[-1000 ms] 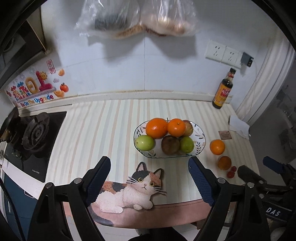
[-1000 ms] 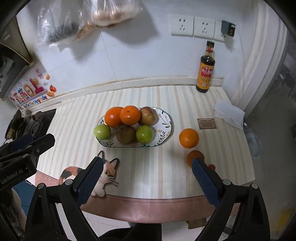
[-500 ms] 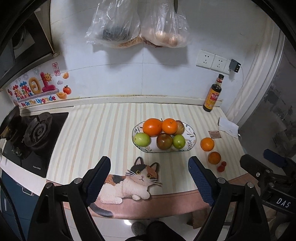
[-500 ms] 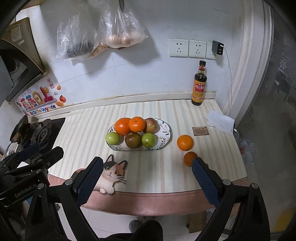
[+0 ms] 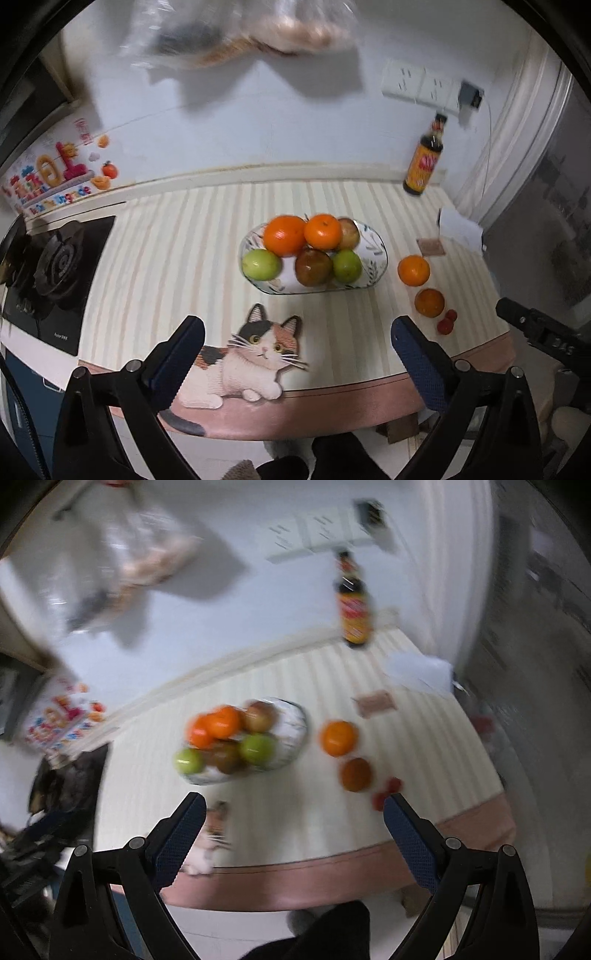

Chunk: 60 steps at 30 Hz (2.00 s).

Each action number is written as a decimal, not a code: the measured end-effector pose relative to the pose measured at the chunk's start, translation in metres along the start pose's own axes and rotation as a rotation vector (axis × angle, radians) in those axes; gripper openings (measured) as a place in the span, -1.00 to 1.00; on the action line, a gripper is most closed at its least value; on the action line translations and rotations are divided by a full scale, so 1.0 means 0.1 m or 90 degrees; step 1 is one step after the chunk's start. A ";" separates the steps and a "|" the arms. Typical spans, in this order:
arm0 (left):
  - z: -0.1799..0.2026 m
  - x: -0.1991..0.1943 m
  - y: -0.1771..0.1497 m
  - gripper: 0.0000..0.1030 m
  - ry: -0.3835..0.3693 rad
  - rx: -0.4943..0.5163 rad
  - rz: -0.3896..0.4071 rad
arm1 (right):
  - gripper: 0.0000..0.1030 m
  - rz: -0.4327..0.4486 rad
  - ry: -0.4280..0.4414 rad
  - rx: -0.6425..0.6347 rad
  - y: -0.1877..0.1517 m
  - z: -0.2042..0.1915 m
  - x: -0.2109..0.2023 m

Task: Organize fruits
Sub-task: 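Grasp an orange with the left tool while the right tool grasps the darker orange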

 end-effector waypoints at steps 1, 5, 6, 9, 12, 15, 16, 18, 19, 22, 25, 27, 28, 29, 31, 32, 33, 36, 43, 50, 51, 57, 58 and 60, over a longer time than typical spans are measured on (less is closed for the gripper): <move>0.10 0.12 0.05 1.00 0.011 0.009 -0.012 | 0.91 -0.019 0.002 0.019 0.03 0.17 0.17; 0.46 0.53 0.25 1.00 0.040 0.045 -0.059 | 0.47 -0.082 0.036 0.063 0.13 0.59 0.75; 0.55 0.63 0.32 1.00 0.046 0.053 -0.071 | 0.43 -0.094 0.041 0.059 0.17 0.63 0.87; 0.81 0.94 0.52 1.00 0.069 0.085 -0.114 | 0.43 -0.128 0.053 0.039 0.29 0.70 1.27; 1.05 1.20 0.72 1.00 0.082 0.113 -0.147 | 0.43 -0.173 0.067 0.010 0.45 0.68 1.69; 1.22 1.45 0.86 1.00 0.089 0.135 -0.180 | 0.43 -0.230 0.063 -0.021 0.53 0.63 2.08; 1.28 1.54 0.91 1.00 0.089 0.141 -0.192 | 0.43 -0.254 0.062 -0.026 0.54 0.63 2.22; 1.37 1.68 0.99 1.00 0.084 0.153 -0.219 | 0.16 -0.278 0.068 -0.043 0.58 0.61 2.38; 1.42 1.77 1.03 1.00 0.083 0.156 -0.237 | 0.09 -0.281 0.069 -0.047 0.60 0.62 2.39; 1.59 1.97 1.16 1.00 0.083 0.171 -0.257 | 0.09 -0.276 0.078 -0.040 0.73 0.71 2.35; 1.77 2.17 1.23 1.00 0.056 0.180 -0.280 | 0.09 -0.258 0.091 -0.006 0.88 0.94 2.24; 1.89 2.29 1.22 1.00 0.046 0.190 -0.296 | 0.09 -0.246 0.082 0.010 0.99 1.11 2.18; 1.94 2.34 1.21 1.00 0.042 0.198 -0.303 | 0.09 -0.240 0.072 0.015 1.05 1.21 2.17; 2.01 2.41 1.19 1.00 0.040 0.209 -0.314 | 0.09 -0.234 0.056 0.023 1.12 1.34 2.17; 2.16 2.55 1.12 1.00 0.030 0.233 -0.340 | 0.09 -0.233 0.041 0.033 1.22 1.50 2.19; 2.22 2.60 1.08 1.00 0.027 0.243 -0.353 | 0.09 -0.235 0.031 0.038 1.26 1.59 2.22; 2.29 2.67 1.02 1.00 0.022 0.254 -0.367 | 0.09 -0.238 0.025 0.038 1.31 1.63 2.23; 2.39 2.85 0.91 1.00 0.021 0.268 -0.399 | 0.09 -0.246 0.013 0.034 1.34 1.73 2.27; 2.41 3.01 0.87 0.25 0.019 0.243 -0.392 | 0.10 -0.265 0.022 0.043 1.34 1.85 2.35; 2.30 2.94 0.84 0.23 -0.005 0.193 -0.370 | 0.11 -0.277 0.027 0.045 1.35 1.86 2.37; 2.28 2.92 0.83 0.23 -0.009 0.186 -0.364 | 0.11 -0.277 0.025 0.043 1.36 1.85 2.37; 2.12 2.66 0.74 0.23 -0.040 0.160 -0.331 | 0.09 -0.269 -0.007 0.013 1.36 1.79 2.37; 2.09 2.60 0.72 0.23 -0.046 0.158 -0.324 | 0.09 -0.269 -0.010 0.009 1.35 1.78 2.37; 2.01 2.48 0.70 0.23 -0.051 0.154 -0.310 | 0.08 -0.272 -0.004 0.006 1.33 1.73 2.37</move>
Point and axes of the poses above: each gripper's, at about its wrist camera, not at the fingertips, and x roughly the way its jaws point, z to its right, y to its top, the point moved 8 cm from there along x, roughly the way its jaws point, and after that the axes turned 12 degrees about -z, right-handed, at the moved point
